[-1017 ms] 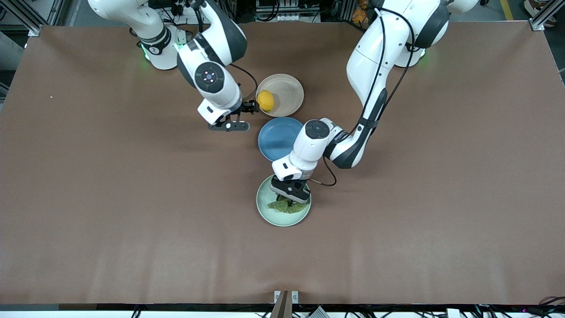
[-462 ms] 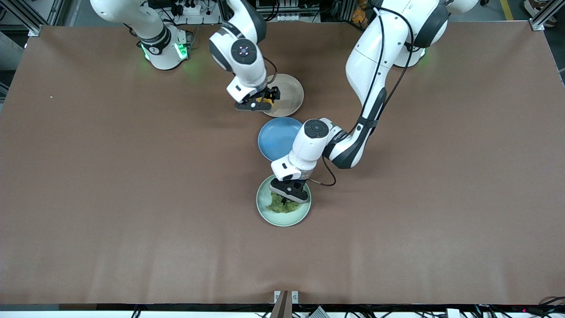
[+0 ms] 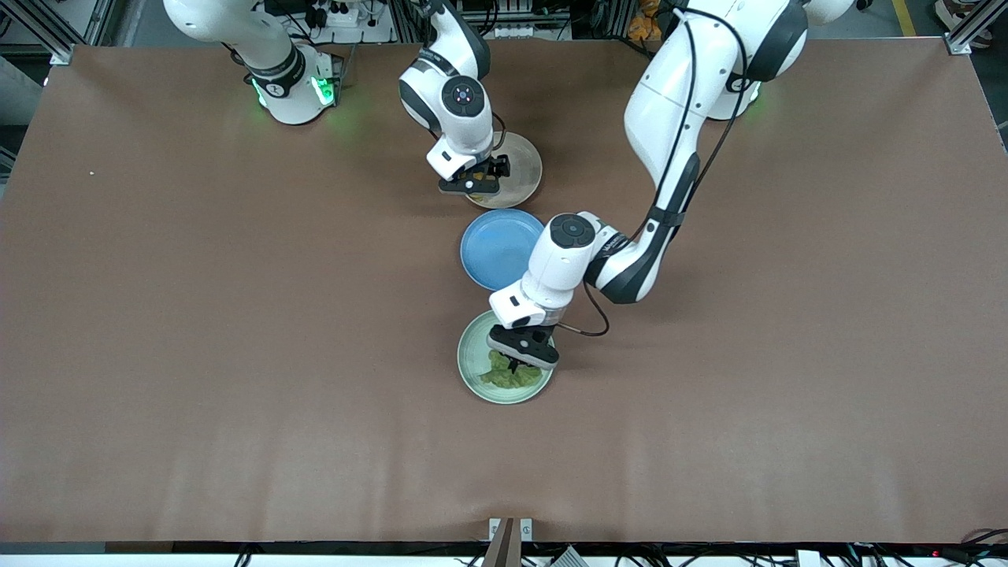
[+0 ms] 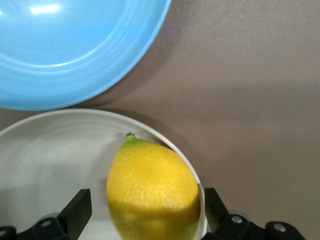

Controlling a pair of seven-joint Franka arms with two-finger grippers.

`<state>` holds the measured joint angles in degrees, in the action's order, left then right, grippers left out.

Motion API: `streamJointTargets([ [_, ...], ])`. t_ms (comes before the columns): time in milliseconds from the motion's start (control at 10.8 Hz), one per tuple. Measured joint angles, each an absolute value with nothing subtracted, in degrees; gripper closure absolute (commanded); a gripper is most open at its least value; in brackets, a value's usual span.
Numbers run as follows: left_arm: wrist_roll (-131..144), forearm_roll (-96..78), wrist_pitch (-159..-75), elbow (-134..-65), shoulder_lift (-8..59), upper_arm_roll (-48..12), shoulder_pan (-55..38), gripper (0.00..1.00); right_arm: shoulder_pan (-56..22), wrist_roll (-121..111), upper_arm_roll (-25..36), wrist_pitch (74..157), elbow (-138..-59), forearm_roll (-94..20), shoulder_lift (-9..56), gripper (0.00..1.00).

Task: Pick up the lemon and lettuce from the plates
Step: 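Close the left gripper on the lettuce while the right gripper grasps the lemon, then carry the lettuce with the left gripper while the right gripper carries the lemon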

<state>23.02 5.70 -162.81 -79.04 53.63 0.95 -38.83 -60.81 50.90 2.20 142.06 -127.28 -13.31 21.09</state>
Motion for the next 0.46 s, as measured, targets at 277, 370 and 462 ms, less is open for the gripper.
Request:
streamJointTargets([
  [277, 23.28, 5.7, -155.47, -78.61, 48.16, 1.06, -36.0, 1.0, -60.81, 50.9, 2.45, 142.06, -127.29, -13.29, 21.87, 0.22],
  [370, 23.81, 5.65, -152.5, -78.58, 46.23, 1.06, -35.2, 1.0, -60.81, 50.9, 2.47, 142.06, -127.29, -13.29, 21.89, 0.56],
  [462, 23.91, 5.65, -149.55, -78.58, 44.51, 1.05, -34.18, 1.0, -60.81, 51.1, 2.48, 142.06, -127.29, -13.29, 21.9, 0.84],
])
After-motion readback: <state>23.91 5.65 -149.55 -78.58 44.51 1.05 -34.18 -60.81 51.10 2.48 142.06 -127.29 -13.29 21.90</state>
